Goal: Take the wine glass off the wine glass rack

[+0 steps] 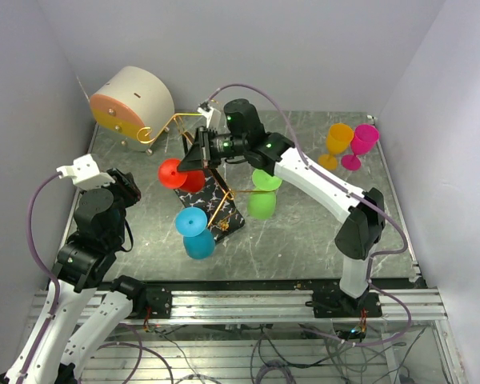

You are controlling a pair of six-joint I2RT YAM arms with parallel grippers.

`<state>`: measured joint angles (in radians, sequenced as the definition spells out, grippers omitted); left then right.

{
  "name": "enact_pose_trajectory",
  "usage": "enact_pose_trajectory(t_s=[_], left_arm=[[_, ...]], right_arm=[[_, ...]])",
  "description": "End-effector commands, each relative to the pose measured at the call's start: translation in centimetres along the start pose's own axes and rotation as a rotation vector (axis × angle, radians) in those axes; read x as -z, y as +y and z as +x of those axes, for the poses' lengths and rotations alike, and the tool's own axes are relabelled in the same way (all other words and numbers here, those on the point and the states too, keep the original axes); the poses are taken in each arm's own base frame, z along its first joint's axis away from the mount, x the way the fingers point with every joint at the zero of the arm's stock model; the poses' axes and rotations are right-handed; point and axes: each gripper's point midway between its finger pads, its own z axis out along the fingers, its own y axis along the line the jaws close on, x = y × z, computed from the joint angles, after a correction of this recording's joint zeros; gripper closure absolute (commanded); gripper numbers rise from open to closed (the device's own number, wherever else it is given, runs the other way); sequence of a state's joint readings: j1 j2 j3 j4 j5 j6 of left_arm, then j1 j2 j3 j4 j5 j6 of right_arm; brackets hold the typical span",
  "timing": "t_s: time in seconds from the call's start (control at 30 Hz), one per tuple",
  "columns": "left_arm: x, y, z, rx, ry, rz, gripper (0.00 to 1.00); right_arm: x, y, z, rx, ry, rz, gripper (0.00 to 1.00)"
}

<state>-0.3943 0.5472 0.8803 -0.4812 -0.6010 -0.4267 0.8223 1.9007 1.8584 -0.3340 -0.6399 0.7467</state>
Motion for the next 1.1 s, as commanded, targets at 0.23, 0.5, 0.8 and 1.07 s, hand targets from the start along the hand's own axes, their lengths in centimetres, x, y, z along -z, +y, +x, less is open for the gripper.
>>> enact_pose_trajectory(t_s=[0.23, 0.5, 0.8, 1.07], left_arm=[[0.0, 0.1, -0.3, 0.013, -0.011, -0.007, 0.48], [0.0, 0.0, -0.2, 0.013, -0.01, -0.001, 0.48], [0.2, 0.1, -0.4, 0.022, -0.018, -0.001, 0.47], [0.1, 0.1, -0.3, 0.021, -0.013, -0.003, 0.48]], right_arm=[[0.9, 1.0, -5.2, 0.072, -0.138, -0.038, 1.0], [-0.8, 2.9, -6.4, 0.07, -0.117, -0.188, 1.0], [-0.2, 6.0, -5.9, 0.079, -0.078, -0.336, 1.0], [3.3, 10.1, -7.6, 0.182, -0.14, -0.342, 1.0]])
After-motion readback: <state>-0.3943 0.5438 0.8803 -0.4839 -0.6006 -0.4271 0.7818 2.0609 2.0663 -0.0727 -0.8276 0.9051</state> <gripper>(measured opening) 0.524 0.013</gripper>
